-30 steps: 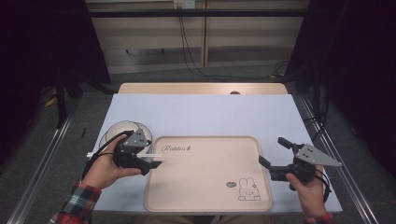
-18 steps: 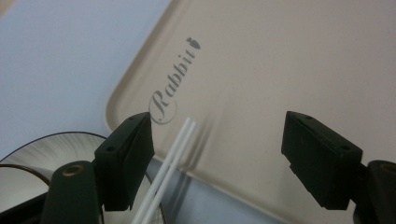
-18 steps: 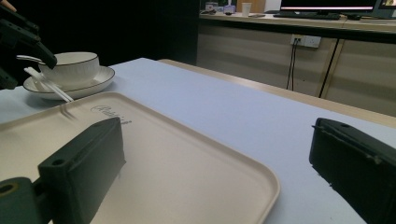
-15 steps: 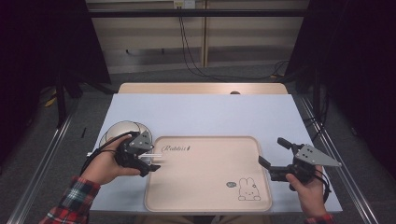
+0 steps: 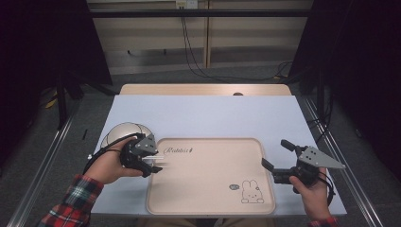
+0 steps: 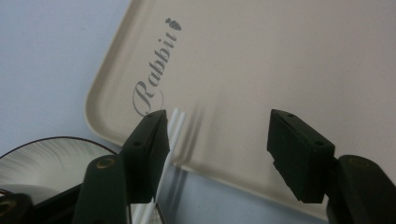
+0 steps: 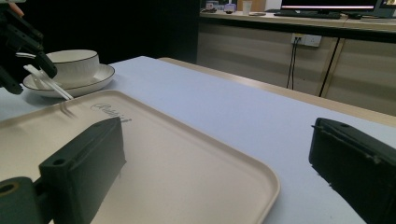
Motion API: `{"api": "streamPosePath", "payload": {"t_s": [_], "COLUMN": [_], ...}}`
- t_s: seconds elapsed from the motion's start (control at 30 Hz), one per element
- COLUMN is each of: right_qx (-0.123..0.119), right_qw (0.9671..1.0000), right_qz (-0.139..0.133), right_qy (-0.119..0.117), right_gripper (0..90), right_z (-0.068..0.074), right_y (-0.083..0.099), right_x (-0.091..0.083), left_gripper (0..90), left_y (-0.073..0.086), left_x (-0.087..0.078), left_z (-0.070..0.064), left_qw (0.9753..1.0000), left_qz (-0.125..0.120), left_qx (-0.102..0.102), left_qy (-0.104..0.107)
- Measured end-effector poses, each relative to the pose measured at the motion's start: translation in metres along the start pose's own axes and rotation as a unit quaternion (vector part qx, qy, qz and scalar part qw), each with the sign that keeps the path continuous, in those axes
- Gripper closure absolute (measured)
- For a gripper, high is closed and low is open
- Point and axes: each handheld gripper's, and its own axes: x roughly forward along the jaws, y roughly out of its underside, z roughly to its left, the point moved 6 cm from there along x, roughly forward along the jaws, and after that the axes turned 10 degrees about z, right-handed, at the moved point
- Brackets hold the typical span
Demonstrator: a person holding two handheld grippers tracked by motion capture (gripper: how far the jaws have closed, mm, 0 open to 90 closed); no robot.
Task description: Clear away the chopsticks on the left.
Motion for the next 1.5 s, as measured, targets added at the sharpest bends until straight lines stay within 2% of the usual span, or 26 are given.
{"api": "streamPosePath", "payload": {"t_s": [0.03,0.1,0.27,0.47,0.67,0.87,0.93,1.0,1.13,1.27,1.43,1.5], "right_qx": [0.0,-0.001,-0.001,0.0,-0.001,-0.001,-0.003,0.0,-0.001,-0.002,0.0,0.0], "right_qw": [1.0,1.0,1.0,1.0,1.0,1.0,1.0,1.0,1.0,1.0,1.0,1.0], "right_qz": [0.0,0.0,0.001,0.0,0.0,0.001,0.002,0.002,0.002,0.001,0.004,0.004], "right_qy": [-0.001,-0.001,-0.002,-0.003,-0.004,-0.004,-0.005,-0.005,-0.006,-0.006,-0.009,-0.007], "right_gripper": [2.8,2.8,2.8,2.8,2.8,2.8,2.8,2.8,2.8,2.8,2.8,2.8], "right_z": [0.0,0.0,0.0,0.001,0.001,0.001,0.001,0.001,0.001,0.001,0.002,0.002], "right_y": [0.0,0.0,0.0,0.0,0.0,0.0,0.001,0.001,0.001,0.001,0.001,0.001], "right_x": [0.0,0.0,0.0,0.0,0.0,0.0,0.001,0.001,0.001,0.001,0.001,0.001], "left_gripper": [40.7,45.4,47.5,47.5,48.6,53.2,54.0,54.1,55.7,56.2,59.1,60.0], "left_y": [0.001,0.004,0.007,0.011,0.011,0.011,0.011,0.012,0.012,0.013,0.014,0.014], "left_x": [0.0,0.001,0.004,0.011,0.016,0.021,0.022,0.021,0.023,0.022,0.024,0.025], "left_z": [0.001,0.0,0.001,0.003,0.007,0.01,0.01,0.013,0.013,0.014,0.013,0.011], "left_qw": [0.9998,0.9995,0.9986,0.9982,0.9986,0.9975,0.998,0.9971,0.9974,0.9958,0.9956,0.9966], "left_qz": [0.011,0.024,0.036,0.048,0.042,0.053,0.048,0.054,0.052,0.061,0.064,0.058], "left_qx": [0.013,0.02,0.037,0.035,0.031,0.043,0.036,0.047,0.044,0.06,0.062,0.053], "left_qy": [-0.003,0.0,-0.002,-0.004,-0.012,-0.017,-0.02,-0.026,-0.026,-0.031,-0.03,-0.027]}}
